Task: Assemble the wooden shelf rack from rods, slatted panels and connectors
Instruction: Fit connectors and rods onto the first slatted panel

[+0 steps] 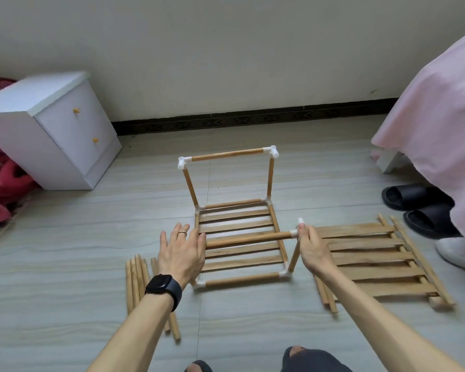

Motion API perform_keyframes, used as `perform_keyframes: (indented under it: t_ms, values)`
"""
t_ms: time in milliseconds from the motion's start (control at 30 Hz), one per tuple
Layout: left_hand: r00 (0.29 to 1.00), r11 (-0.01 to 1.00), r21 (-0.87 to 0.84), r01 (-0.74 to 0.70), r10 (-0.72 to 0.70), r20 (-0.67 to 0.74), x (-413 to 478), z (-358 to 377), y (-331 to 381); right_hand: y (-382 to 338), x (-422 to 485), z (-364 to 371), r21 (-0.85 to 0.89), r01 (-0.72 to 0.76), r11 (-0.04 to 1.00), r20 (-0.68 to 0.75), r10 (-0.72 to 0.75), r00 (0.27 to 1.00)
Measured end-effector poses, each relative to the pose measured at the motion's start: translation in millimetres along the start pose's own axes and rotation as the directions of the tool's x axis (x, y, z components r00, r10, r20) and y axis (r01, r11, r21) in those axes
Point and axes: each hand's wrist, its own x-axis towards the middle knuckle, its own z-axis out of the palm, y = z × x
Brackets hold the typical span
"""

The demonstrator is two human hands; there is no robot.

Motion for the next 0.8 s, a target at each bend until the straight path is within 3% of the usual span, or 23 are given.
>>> perform_keyframes:
  t_ms: [200,300,400,633,800]
  values:
    - [0.927,0.951,-0.033,-0.309,0.309,0.212,1,-19,77,33,-13,7,0.298,-0.033,0.954,0.005,0.033,0.999]
    - [0.860,0.881,0.020,-0.473,0.456,0.230,8,-20,119,72,-28,14,0.522,-0.284,0.804,0.057,0.300,0.952]
    - [0.796,0.812,0.024,-0.583,0.565,0.219,19,-10,147,127,-44,16,0.565,-0.483,0.669,0.053,0.554,0.831]
    - [0.776,0.787,-0.062,-0.614,0.617,0.133,40,22,143,201,-45,-11,0.556,-0.665,0.498,-0.021,0.809,0.588]
    - [0.781,0.785,-0.048,-0.618,0.619,0.082,42,31,141,207,-10,-27,0.640,-0.612,0.464,-0.075,0.831,0.551]
